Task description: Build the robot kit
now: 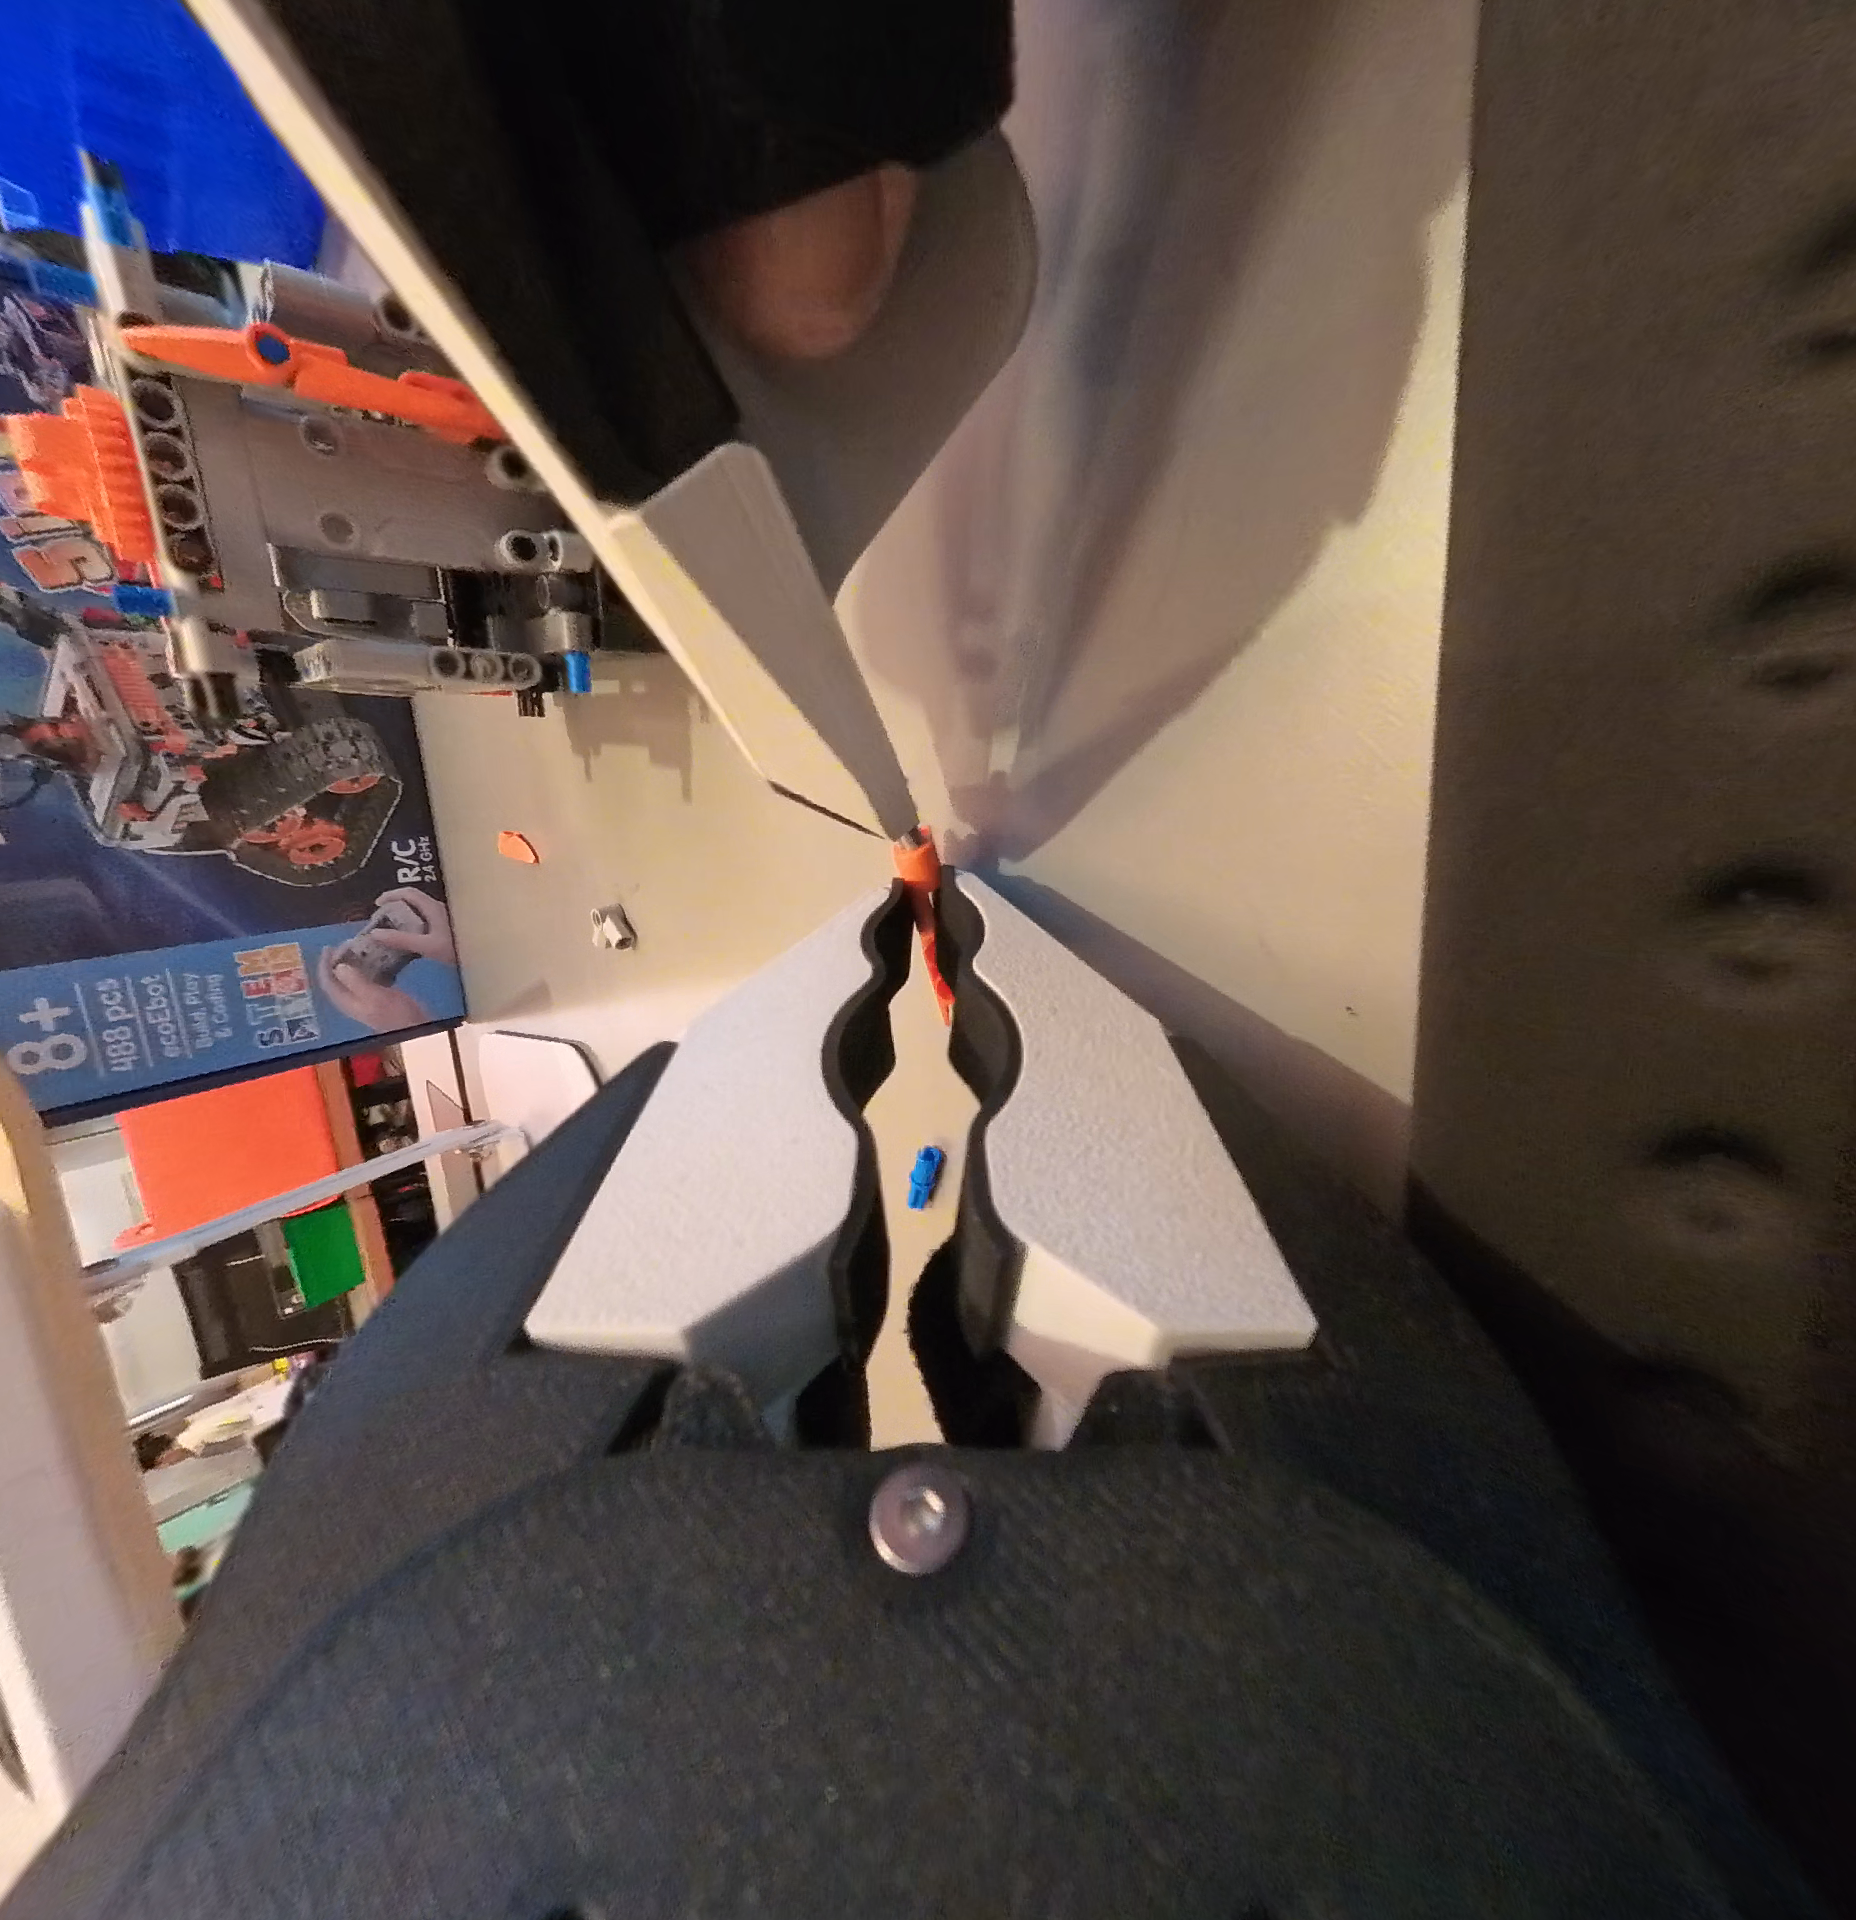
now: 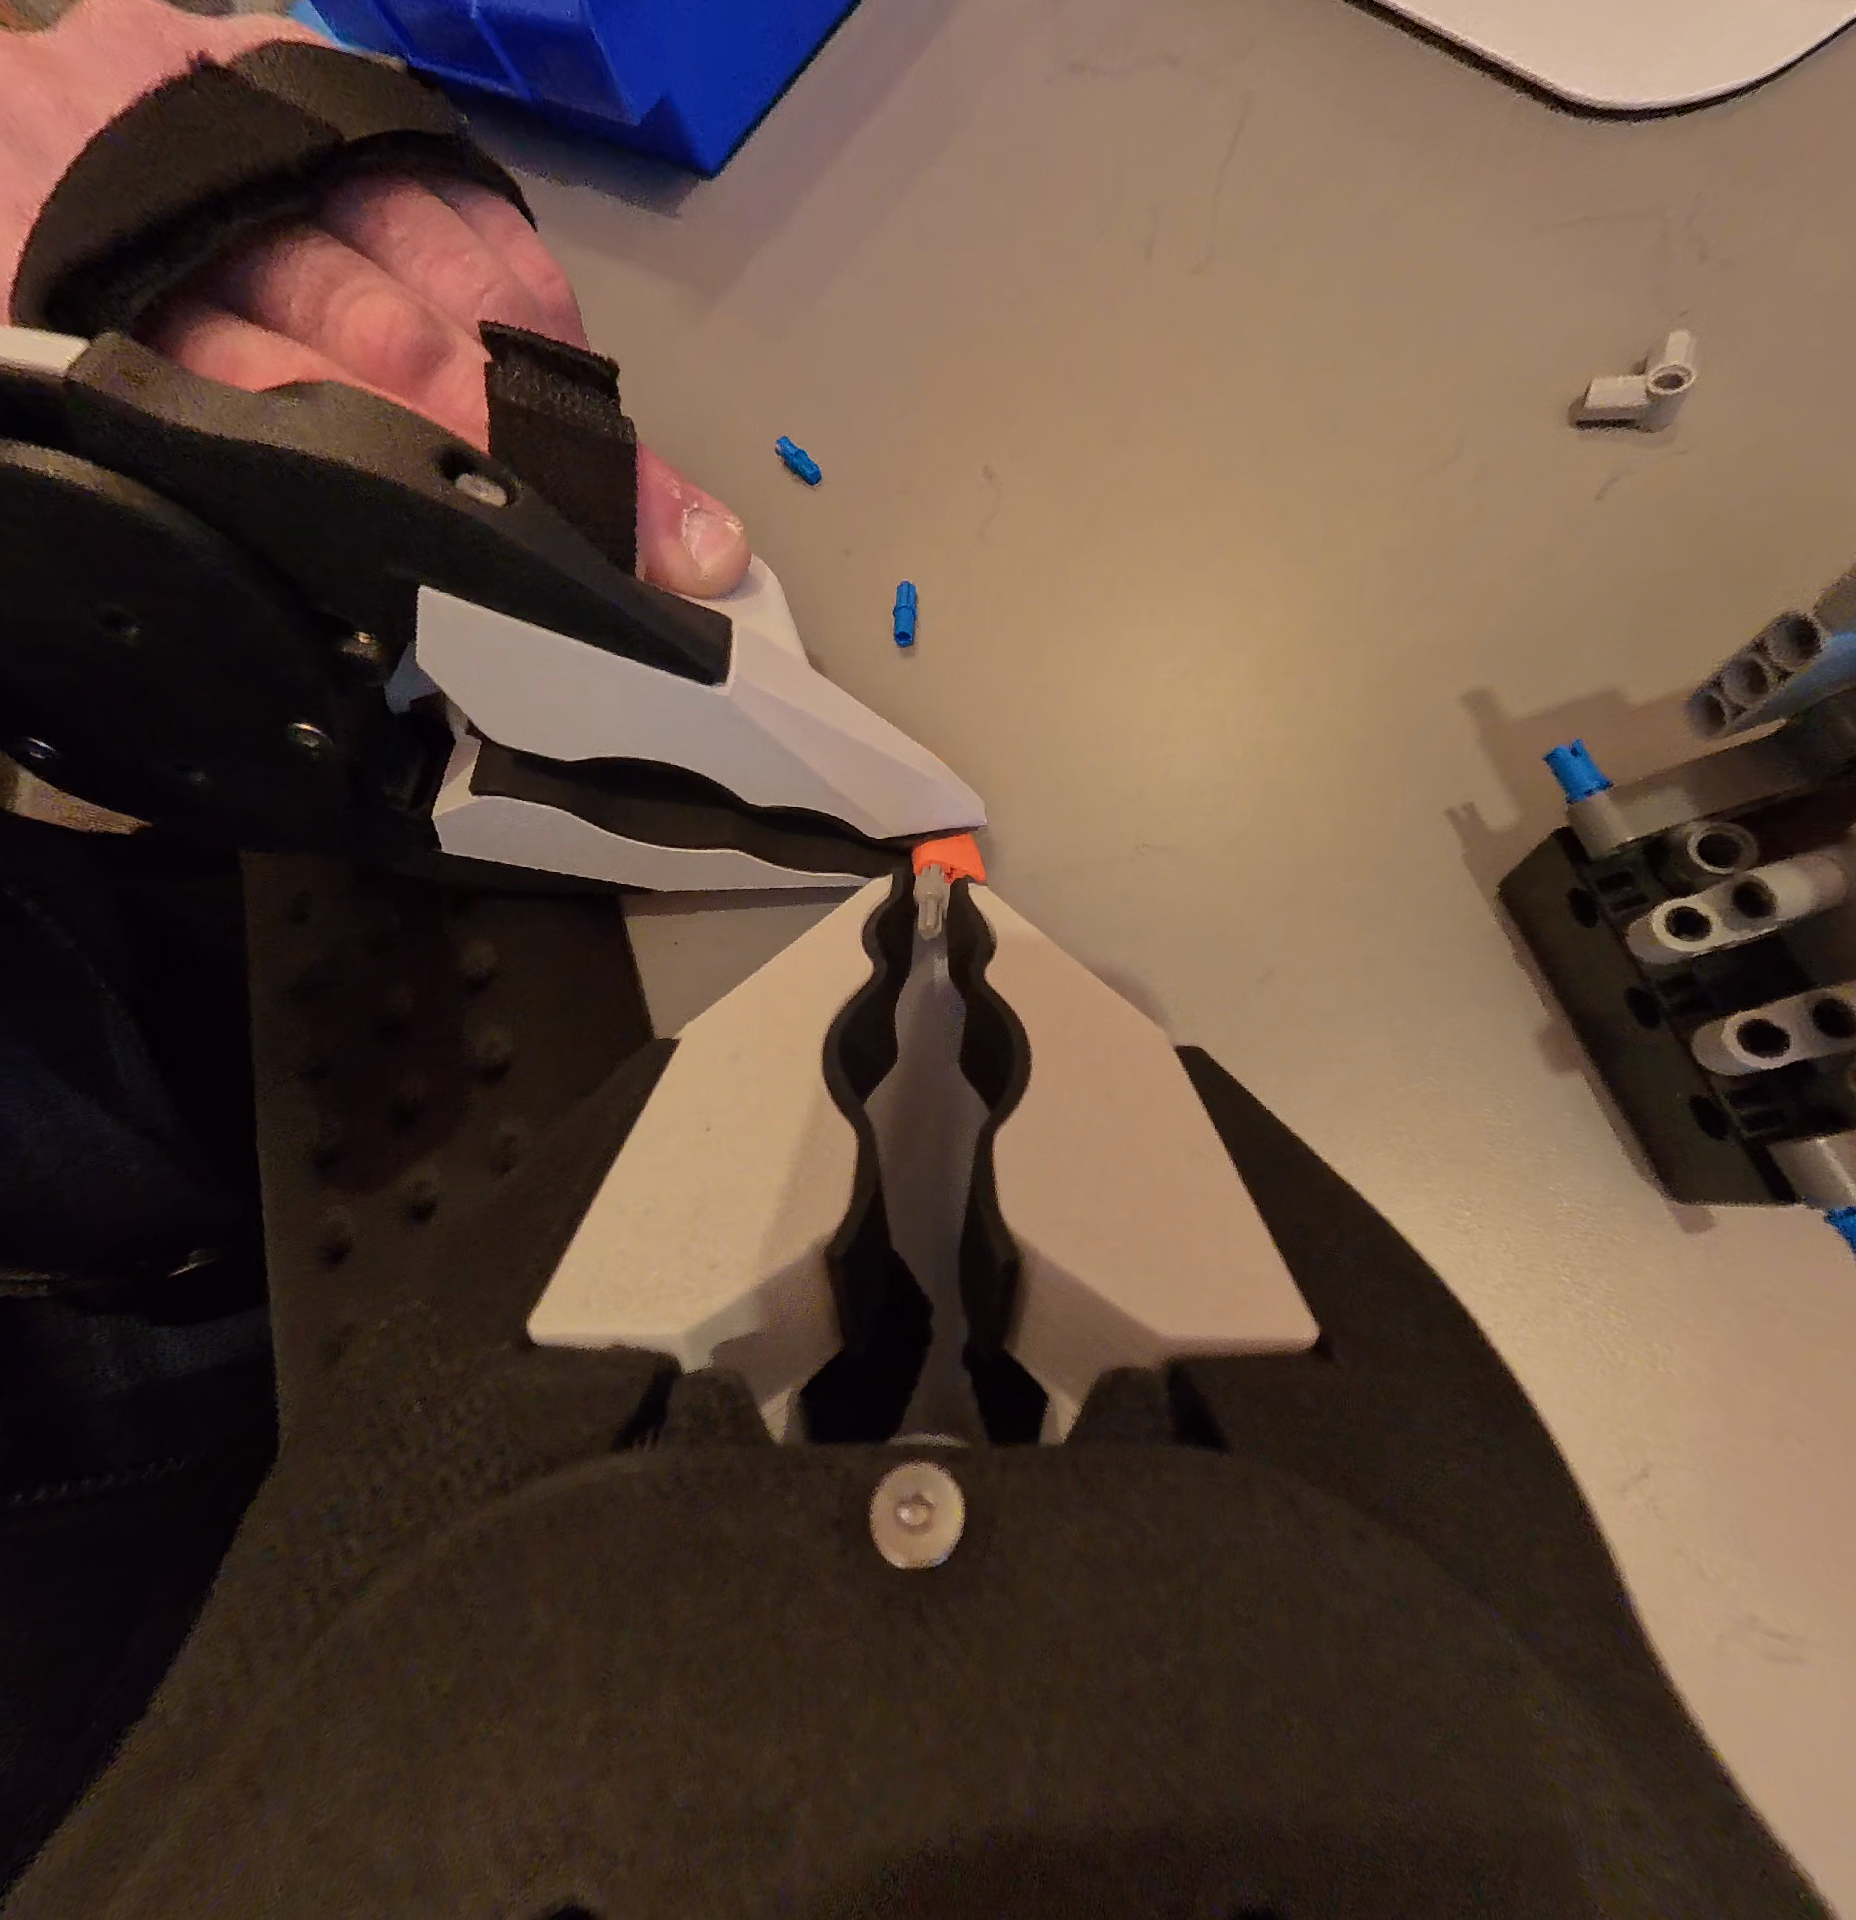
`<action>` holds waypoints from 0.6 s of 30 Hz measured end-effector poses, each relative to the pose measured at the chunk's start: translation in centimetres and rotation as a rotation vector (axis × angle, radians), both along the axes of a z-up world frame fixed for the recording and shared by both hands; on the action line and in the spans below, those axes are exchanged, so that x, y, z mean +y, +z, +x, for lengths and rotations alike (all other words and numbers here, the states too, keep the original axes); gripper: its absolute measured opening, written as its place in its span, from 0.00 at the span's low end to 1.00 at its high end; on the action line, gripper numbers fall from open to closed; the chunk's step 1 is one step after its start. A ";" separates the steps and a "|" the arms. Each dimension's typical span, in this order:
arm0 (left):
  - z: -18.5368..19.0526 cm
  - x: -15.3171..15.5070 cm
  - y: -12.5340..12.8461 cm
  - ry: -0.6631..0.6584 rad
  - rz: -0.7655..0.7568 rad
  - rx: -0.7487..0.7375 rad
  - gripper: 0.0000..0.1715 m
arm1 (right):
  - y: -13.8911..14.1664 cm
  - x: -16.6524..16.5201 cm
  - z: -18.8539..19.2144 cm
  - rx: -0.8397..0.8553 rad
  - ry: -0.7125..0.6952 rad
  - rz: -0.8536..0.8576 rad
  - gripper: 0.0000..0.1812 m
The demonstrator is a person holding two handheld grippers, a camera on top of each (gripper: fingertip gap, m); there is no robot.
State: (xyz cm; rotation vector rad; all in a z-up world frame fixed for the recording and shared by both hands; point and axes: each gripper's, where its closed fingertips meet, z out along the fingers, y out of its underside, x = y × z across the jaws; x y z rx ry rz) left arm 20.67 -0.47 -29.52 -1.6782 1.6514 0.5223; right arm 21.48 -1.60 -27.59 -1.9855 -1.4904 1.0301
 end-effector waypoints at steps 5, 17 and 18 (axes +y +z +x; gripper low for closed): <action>0.2 -0.1 0.0 0.003 -0.024 -0.032 0.01 | -0.5 -0.3 -0.3 -0.025 0.017 0.027 0.02; -0.6 0.5 0.3 0.042 -0.071 -0.093 0.01 | 1.7 1.5 0.8 0.134 -0.047 -0.103 0.06; -0.3 0.4 0.4 0.034 -0.073 -0.102 0.01 | 1.5 1.3 0.7 0.120 -0.036 -0.100 0.06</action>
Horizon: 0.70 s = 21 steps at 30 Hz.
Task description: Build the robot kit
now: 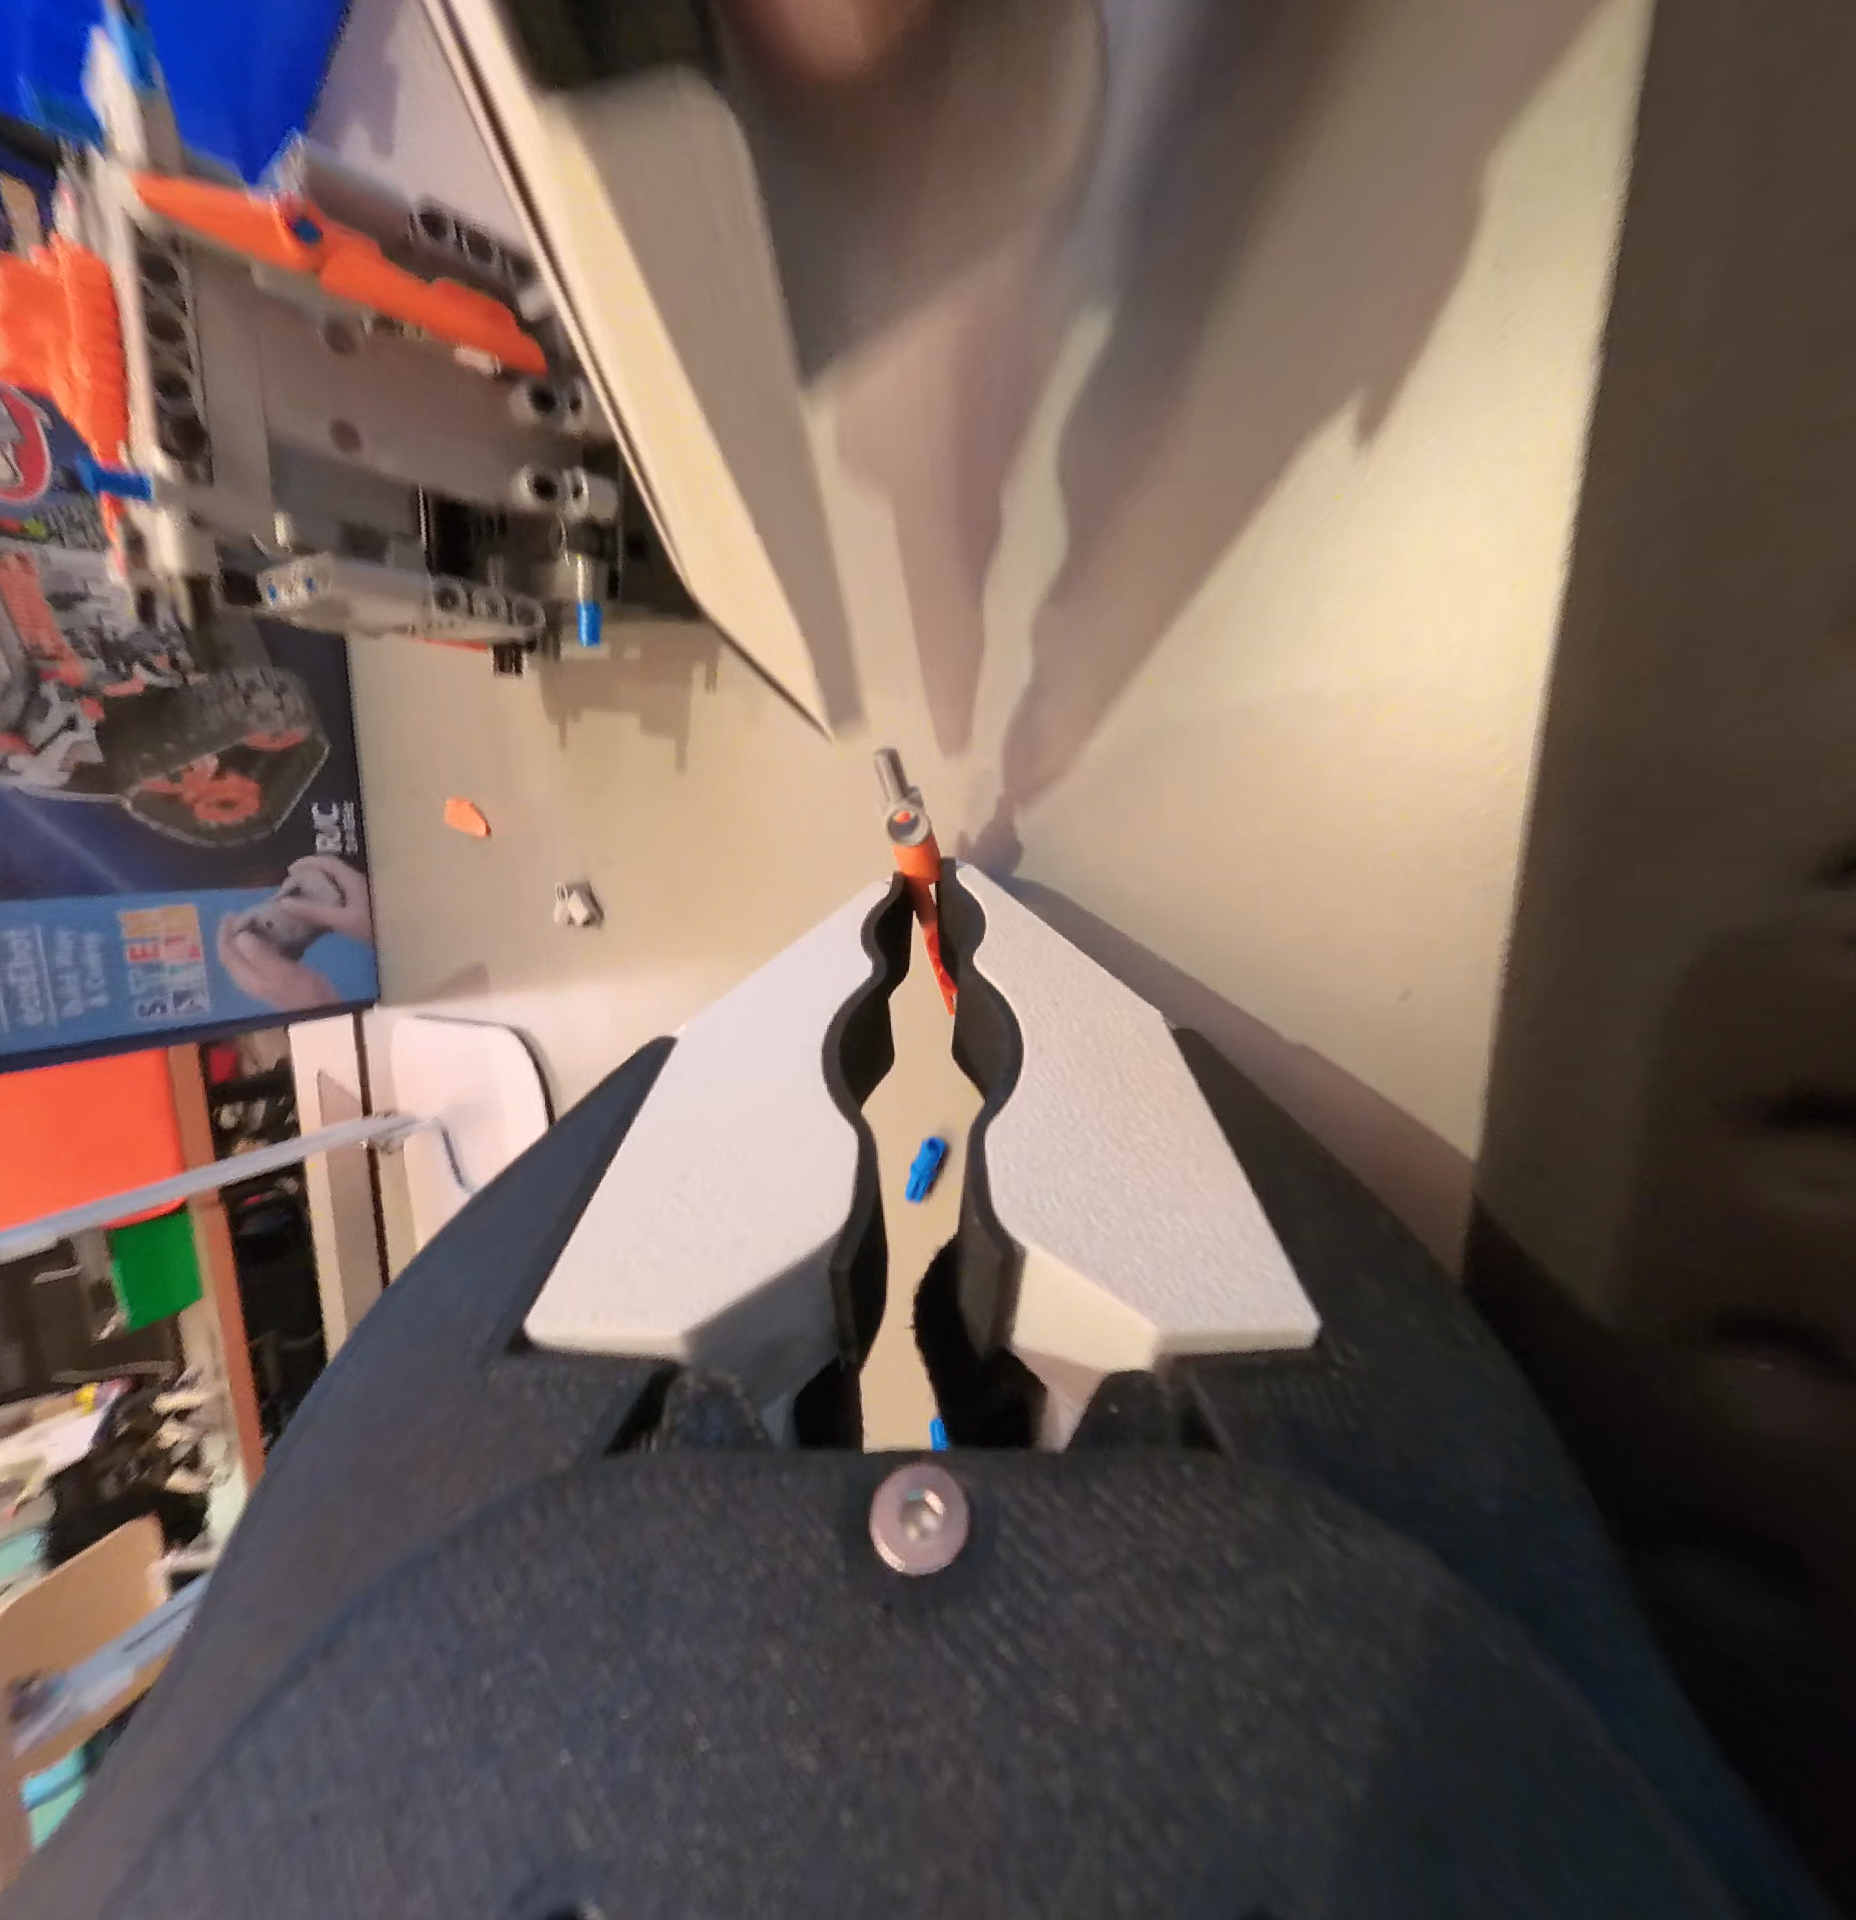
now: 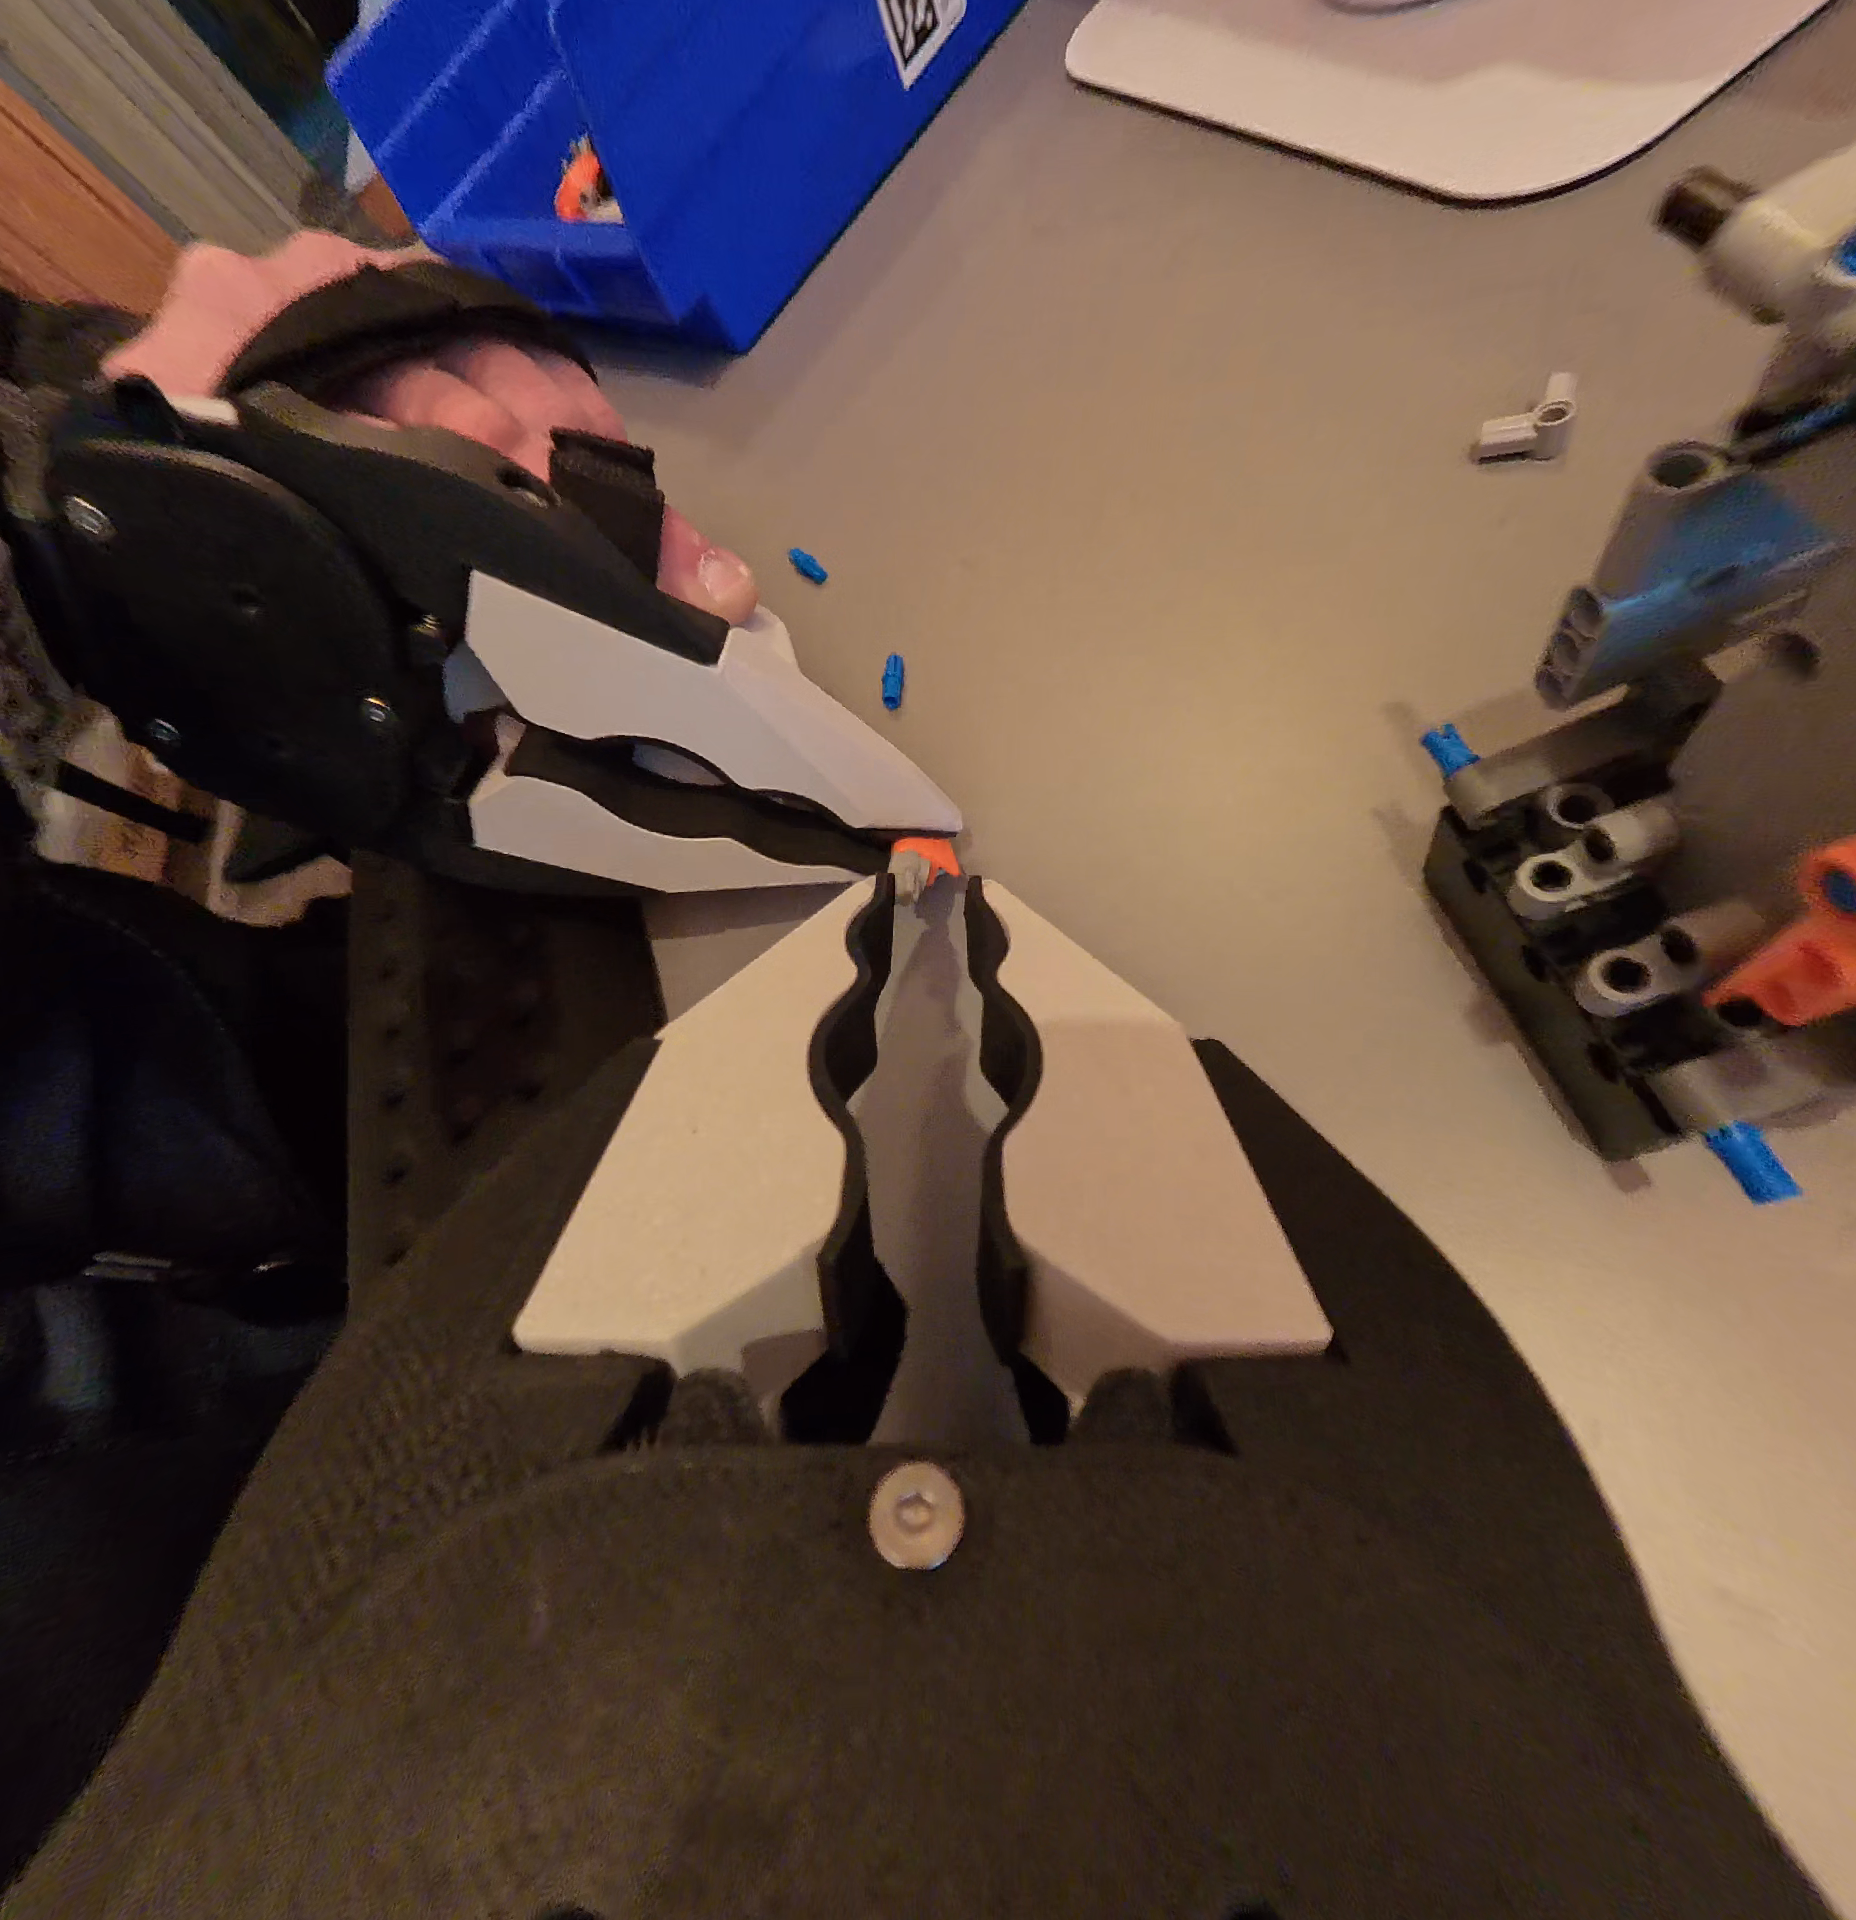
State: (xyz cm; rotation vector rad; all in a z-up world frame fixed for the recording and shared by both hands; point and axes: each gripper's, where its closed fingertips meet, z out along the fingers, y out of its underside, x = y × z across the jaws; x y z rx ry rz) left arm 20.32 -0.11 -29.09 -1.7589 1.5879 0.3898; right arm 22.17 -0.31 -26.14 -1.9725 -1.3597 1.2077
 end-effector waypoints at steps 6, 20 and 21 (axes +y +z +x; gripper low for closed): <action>0.1 0.4 1.6 0.015 0.005 -0.093 0.01 | 1.7 -0.4 -1.2 0.028 0.024 0.067 0.08; -4.5 3.9 9.6 0.175 0.026 -0.537 0.02 | 11.9 3.8 -6.9 0.230 -0.043 0.333 0.12; -4.7 4.1 10.0 0.178 0.021 -0.576 0.02 | 12.3 4.1 -7.2 0.253 -0.047 0.325 0.13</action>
